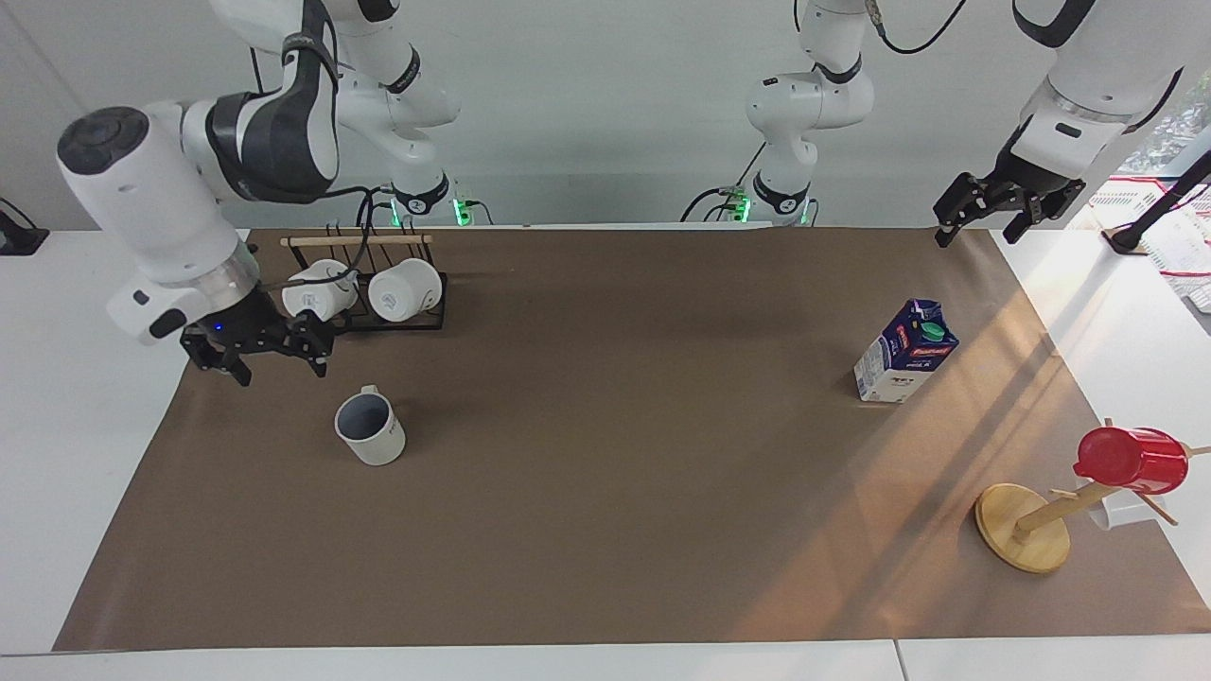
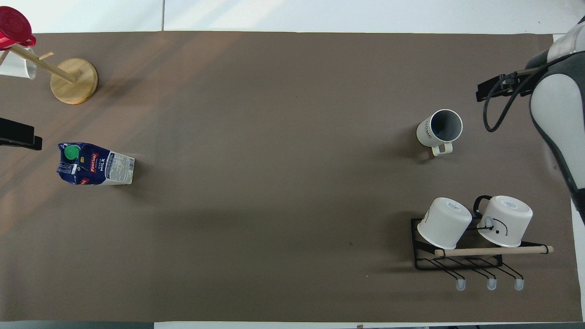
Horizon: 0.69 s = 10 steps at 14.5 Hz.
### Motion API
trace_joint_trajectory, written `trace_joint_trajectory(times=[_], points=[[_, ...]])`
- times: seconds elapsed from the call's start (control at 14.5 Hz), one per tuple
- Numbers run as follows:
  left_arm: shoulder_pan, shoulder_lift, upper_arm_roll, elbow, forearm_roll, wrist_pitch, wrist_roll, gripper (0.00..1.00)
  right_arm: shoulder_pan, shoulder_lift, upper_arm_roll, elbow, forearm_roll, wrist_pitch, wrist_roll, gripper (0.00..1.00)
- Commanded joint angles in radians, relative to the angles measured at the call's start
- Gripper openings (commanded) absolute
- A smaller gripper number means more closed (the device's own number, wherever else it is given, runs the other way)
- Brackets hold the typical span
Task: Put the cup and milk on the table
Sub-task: 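Reach the right gripper down to the white mug, then close the right gripper on the white mug rim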
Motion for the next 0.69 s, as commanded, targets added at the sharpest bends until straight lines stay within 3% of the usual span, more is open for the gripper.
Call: trace_joint_trajectory(times=[0.0,0.14,0.28,0.62], points=[[0.002,-0.016,-0.003,-0.014,-0.020,0.007,0.003,1.00,-0.006,0.011,0.005,-0.123,0.040,0.155,-0.107,1.00],[0.003,-0.018,-0.004,-0.023,-0.021,0.007,0.006,1.00,-0.007,0.043,0.005,-0.195,0.040,0.267,-0.134,1.00],[0.003,-0.024,-0.004,-0.030,-0.020,0.013,0.009,1.00,-0.007,0.081,0.005,-0.194,0.047,0.280,-0.160,1.00],[0.003,-0.024,-0.006,-0.037,-0.021,0.038,0.013,1.00,-0.007,0.087,0.005,-0.243,0.073,0.292,-0.265,1.00]])
